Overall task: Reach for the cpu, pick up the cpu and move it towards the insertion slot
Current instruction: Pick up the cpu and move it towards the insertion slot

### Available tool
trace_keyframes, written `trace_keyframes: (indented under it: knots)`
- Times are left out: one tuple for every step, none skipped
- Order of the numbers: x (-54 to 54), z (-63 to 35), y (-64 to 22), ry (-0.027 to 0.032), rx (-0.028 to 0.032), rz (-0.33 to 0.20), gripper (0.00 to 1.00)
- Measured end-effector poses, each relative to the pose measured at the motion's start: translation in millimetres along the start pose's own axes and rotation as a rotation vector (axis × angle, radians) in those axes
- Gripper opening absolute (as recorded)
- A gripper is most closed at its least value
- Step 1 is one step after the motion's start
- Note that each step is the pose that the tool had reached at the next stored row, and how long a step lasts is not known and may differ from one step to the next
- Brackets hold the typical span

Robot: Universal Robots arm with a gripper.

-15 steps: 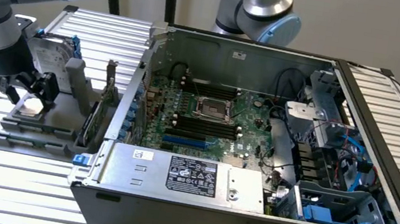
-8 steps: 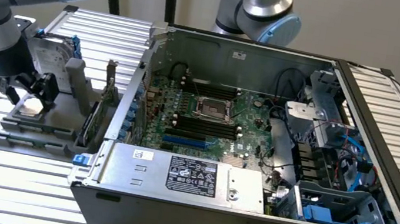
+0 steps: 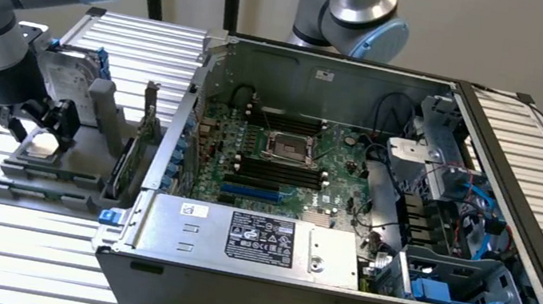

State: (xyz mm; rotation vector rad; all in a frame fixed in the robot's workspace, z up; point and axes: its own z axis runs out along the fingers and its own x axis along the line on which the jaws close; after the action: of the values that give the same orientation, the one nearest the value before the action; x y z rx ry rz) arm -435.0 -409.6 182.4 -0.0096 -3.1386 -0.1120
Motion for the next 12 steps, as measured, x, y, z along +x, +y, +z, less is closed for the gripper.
trace_keyframes:
  knots:
    - [0.0, 0.0, 0.0, 0.0000, -0.0004, 0.000, 0.77]
    - [0.0, 0.0, 0.0, 0.0001, -0.0008, -0.001, 0.77]
    - [0.0, 0.1, 0.0, 0.0001, -0.0011, -0.002, 0.77]
    - [0.0, 0.0, 0.0, 0.0002, -0.0013, -0.003, 0.77]
    - [0.0, 0.1, -0.1, 0.0003, -0.0015, -0.004, 0.77]
    - [0.0, 0.1, -0.1, 0.0005, -0.0016, -0.004, 0.77]
    - [0.0, 0.1, -0.2, 0.0007, -0.0016, -0.005, 0.77]
    - [0.1, 0.1, -0.4, 0.0010, -0.0017, -0.005, 0.77]
    - [0.1, 0.2, -0.6, 0.0012, -0.0018, -0.005, 0.77]
    - [0.1, 0.2, -1.0, 0.0013, -0.0020, -0.005, 0.77]
    - [0.1, 0.2, -1.2, 0.0014, -0.0025, -0.005, 0.77]
    - [0.0, 0.3, -1.4, 0.0014, -0.0030, -0.005, 0.77]
